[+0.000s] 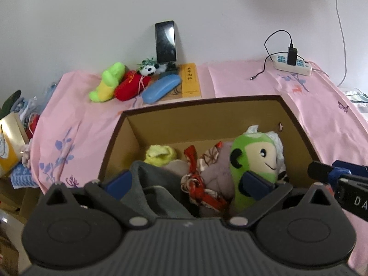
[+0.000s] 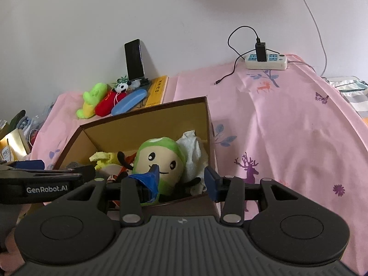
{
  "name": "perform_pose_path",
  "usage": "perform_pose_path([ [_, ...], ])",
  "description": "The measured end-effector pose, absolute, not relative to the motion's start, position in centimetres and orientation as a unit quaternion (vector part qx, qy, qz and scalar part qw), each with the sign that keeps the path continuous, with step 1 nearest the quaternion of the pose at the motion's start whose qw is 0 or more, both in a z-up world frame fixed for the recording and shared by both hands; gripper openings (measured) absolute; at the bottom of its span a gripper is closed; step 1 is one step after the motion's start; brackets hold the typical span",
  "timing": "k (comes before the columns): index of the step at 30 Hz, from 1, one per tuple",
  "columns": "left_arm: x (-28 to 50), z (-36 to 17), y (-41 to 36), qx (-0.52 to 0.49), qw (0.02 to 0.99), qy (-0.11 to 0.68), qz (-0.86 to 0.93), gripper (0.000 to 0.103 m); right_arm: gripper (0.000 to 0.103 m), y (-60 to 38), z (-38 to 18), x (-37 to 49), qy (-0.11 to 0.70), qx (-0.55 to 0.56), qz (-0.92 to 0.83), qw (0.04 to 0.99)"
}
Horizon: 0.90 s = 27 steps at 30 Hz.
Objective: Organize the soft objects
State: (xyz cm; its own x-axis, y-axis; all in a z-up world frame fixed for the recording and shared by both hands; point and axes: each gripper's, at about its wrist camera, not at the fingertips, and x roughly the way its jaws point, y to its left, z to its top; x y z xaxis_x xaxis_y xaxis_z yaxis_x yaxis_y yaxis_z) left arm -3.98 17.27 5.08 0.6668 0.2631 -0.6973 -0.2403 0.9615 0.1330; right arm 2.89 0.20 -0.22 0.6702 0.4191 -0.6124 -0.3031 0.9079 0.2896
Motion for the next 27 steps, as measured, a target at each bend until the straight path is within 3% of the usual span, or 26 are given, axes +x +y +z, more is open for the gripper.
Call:
perform_pose_path([
  [27,-1.6,4.0,-0.5,0.023,0.899,0.437,-0.034,0.102,0.027,-15.9,-2.3,4.8,0.419,0.076,0.079,0.901],
])
